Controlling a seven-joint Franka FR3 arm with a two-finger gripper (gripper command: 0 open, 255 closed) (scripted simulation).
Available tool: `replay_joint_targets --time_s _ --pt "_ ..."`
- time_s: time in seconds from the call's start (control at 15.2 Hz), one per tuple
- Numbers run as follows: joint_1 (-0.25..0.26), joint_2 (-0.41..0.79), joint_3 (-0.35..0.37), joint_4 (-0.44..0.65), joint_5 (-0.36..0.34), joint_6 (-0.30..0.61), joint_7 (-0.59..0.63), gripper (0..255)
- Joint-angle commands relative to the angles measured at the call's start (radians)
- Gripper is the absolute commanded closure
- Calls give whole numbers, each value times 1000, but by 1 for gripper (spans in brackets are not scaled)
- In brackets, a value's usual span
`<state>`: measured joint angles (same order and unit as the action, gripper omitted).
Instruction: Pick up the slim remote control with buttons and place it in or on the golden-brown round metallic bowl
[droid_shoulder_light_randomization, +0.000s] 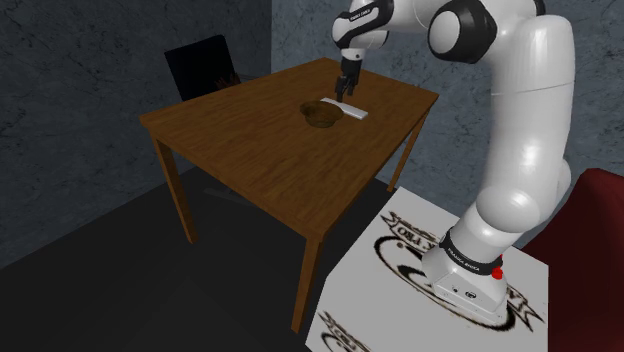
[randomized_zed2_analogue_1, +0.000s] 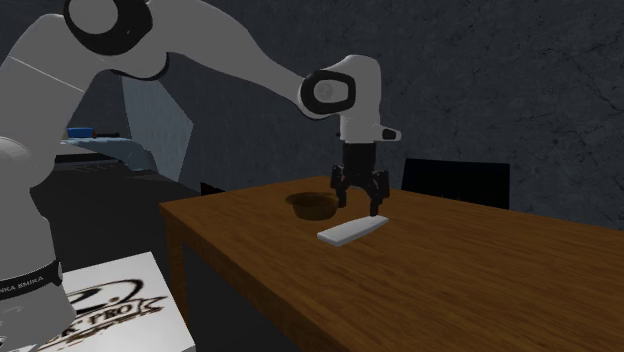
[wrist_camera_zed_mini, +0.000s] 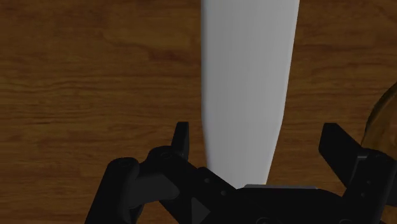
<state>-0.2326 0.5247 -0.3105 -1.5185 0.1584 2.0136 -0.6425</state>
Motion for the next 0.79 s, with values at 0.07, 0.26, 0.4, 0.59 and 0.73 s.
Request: replay_joint_targets --time_s 0.07,0.26,0.4,0.59,0.73 --pt "-6 26 4 -2 8 28 -7 0" --pt "-7 42 7 -18 13 60 -10 0" --pt "-8 51 9 -26 16 77 -12 0" --pt "-8 51 9 -26 16 77 -12 0" --pt "-8 51 9 -26 16 77 -12 0"
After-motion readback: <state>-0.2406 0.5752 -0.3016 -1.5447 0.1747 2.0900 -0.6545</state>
